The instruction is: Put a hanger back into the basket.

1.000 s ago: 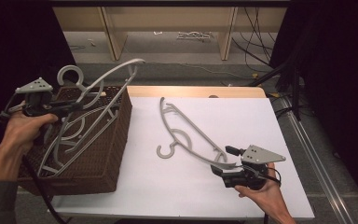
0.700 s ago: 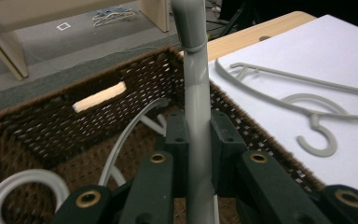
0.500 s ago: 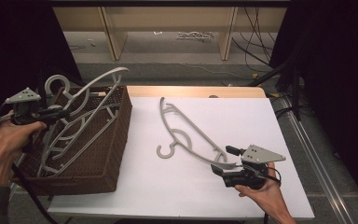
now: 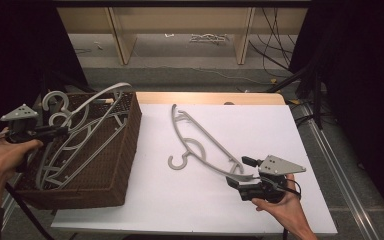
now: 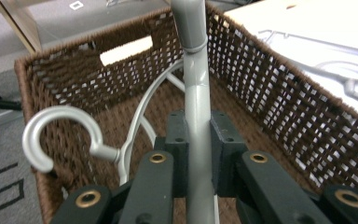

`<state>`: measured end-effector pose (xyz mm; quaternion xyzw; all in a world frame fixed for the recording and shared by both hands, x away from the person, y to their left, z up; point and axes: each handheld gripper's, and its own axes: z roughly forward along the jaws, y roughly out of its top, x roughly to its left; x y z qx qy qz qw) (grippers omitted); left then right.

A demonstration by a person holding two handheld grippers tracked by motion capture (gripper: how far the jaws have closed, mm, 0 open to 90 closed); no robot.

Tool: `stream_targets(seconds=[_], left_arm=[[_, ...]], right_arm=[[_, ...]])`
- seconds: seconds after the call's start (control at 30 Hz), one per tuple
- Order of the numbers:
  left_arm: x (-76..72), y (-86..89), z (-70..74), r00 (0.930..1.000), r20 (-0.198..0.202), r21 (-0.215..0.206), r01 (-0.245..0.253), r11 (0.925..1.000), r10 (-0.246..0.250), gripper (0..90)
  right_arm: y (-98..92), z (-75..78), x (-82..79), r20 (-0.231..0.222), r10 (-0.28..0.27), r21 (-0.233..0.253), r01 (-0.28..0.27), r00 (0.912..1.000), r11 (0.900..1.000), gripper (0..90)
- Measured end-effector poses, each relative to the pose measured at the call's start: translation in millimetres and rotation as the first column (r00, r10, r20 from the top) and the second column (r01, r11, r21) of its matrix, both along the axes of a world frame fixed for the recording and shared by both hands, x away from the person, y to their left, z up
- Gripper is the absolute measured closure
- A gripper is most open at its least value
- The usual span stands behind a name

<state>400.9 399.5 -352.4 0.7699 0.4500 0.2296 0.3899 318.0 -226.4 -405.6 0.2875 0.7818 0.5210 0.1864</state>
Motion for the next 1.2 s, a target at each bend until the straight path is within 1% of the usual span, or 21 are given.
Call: stream_targets(seconds=[0.07, 0.1, 0.13, 0.17, 0.2, 0.23, 0.3, 0.33, 0.4, 0.43, 0.5, 0.63, 0.7, 0.73, 0.83, 1.0, 1.03, 1.07, 1.1, 1.17, 1.2], left_arm=[[-0.2, 2.5, -4.4, 1.0000, -0.002, -0.006, -0.001, 1.0000, 0.001, 79.5], [-1.1, 3.7, -5.6, 0.9999, -0.017, -0.002, -0.003, 1.0000, 0.003, 79.5], [-1.3, 4.9, -7.8, 0.9998, -0.018, -0.005, -0.005, 1.0000, 0.005, 79.5], [-1.8, 6.9, -8.8, 0.9993, -0.036, 0.006, 0.000, 1.0000, 0.000, 79.6], [-2.2, 7.1, -10.4, 0.9989, -0.047, 0.003, -0.005, 1.0000, 0.005, 79.5], [-2.5, 8.5, -11.2, 0.9987, -0.052, 0.020, -0.002, 0.9998, 0.003, 79.5], [-2.4, 10.1, -13.5, 0.9984, -0.056, 0.015, -0.009, 0.9998, 0.010, 79.5], [-1.8, 9.8, -14.5, 0.9979, -0.064, 0.012, -0.008, 0.9999, 0.009, 79.5], [0.5, 7.8, -16.3, 0.9963, -0.085, 0.037, 0.001, 0.9993, 0.002, 79.5], [2.1, 7.9, -15.9, 0.9930, -0.117, 0.083, 0.027, 0.9962, -0.017, 79.4], [6.1, 3.5, -19.0, 0.9883, -0.152, 0.116, 0.036, 0.9926, -0.018, 79.4], [15.2, -3.7, -31.9, 0.9876, -0.156, 0.103, -0.001, 0.9946, 0.017, 79.3], [19.5, -4.7, -36.9, 0.9840, -0.173, 0.089, -0.026, 0.9957, 0.042, 79.1], [21.0, -3.6, -36.0, 0.9777, -0.204, 0.109, -0.027, 0.9937, 0.049, 79.0], [23.6, -0.4, -36.7, 0.9729, -0.224, 0.082, -0.042, 0.9958, 0.059, 78.5], [25.4, 1.2, -38.8, 0.9681, -0.227, 0.079, -0.090, 0.9928, 0.106, 75.5], [25.5, 1.4, -38.9, 0.9664, -0.235, 0.077, -0.088, 0.9931, 0.104, 74.9], [25.4, 1.2, -39.0, 0.9656, -0.235, 0.081, -0.094, 0.9923, 0.110, 74.4], [25.2, 2.1, -38.4, 0.9633, -0.238, 0.115, -0.099, 0.9884, 0.124, 73.3], [24.9, 3.3, -39.3, 0.9576, -0.239, 0.150, -0.127, 0.9804, 0.161, 68.4], [24.5, 4.4, -39.4, 0.9533, -0.241, 0.156, -0.147, 0.9769, 0.181, 65.6]], right_arm=[[-0.2, -0.2, -0.3, -0.003, 0.000, -0.002, 0.000, 1.0000, 1.000, 18.5], [-0.4, -0.1, -0.3, -0.004, 0.001, -0.006, -0.001, 1.0000, 1.000, 18.5], [-0.3, 0.0, -0.4, -0.009, 0.000, -0.005, 0.000, 1.0000, 1.000, 18.5], [-0.2, 0.0, -0.4, -0.010, -0.001, -0.002, 0.001, 1.0000, 1.000, 18.5], [-0.3, -0.1, -0.4, -0.009, -0.001, -0.003, 0.001, 1.0000, 1.000, 18.5], [-0.4, -0.2, -0.4, -0.010, 0.000, -0.004, 0.000, 1.0000, 1.000, 18.5], [-0.2, -0.4, 0.1, -0.007, 0.001, -0.005, -0.001, 1.0000, 1.000, 18.5], [-1.0, 0.4, -0.5, -0.015, -0.006, -0.021, 0.006, 0.9999, 1.000, 18.5], [-0.8, 0.1, -0.6, -0.020, -0.003, -0.023, 0.003, 0.9998, 1.000, 18.5], [-0.6, 0.0, -0.5, -0.021, -0.003, -0.023, 0.002, 0.9998, 1.000, 18.5], [-0.2, -0.3, -0.4, -0.018, -0.003, -0.017, 0.003, 0.9998, 1.000, 18.5], [-0.5, -0.3, -0.6, -0.020, -0.003, -0.017, 0.003, 0.9998, 1.000, 18.5], [-0.1, -1.1, 0.0, -0.014, 0.001, -0.006, -0.001, 0.9999, 1.000, 18.5], [-0.2, -1.3, 0.1, -0.013, 0.001, -0.006, -0.001, 0.9999, 1.000, 18.5], [0.4, -1.9, 0.6, -0.017, 0.005, -0.005, -0.005, 0.9998, 1.000, 18.5], [1.3, -1.9, 0.4, -0.018, 0.014, -0.011, -0.014, 0.9997, 1.000, 18.5], [2.1, -2.4, 0.3, -0.014, 0.011, -0.005, -0.011, 0.9998, 1.000, 18.5], [2.1, -2.4, 0.3, -0.013, 0.012, -0.007, -0.012, 0.9998, 1.000, 18.5], [1.8, -2.2, 0.2, -0.017, 0.013, -0.008, -0.013, 0.9998, 1.000, 18.5], [1.1, -2.2, 0.6, -0.020, 0.015, -0.011, -0.015, 0.9997, 1.000, 18.5], [1.0, -2.4, 0.6, -0.021, 0.014, -0.012, -0.014, 0.9997, 1.000, 18.5]])
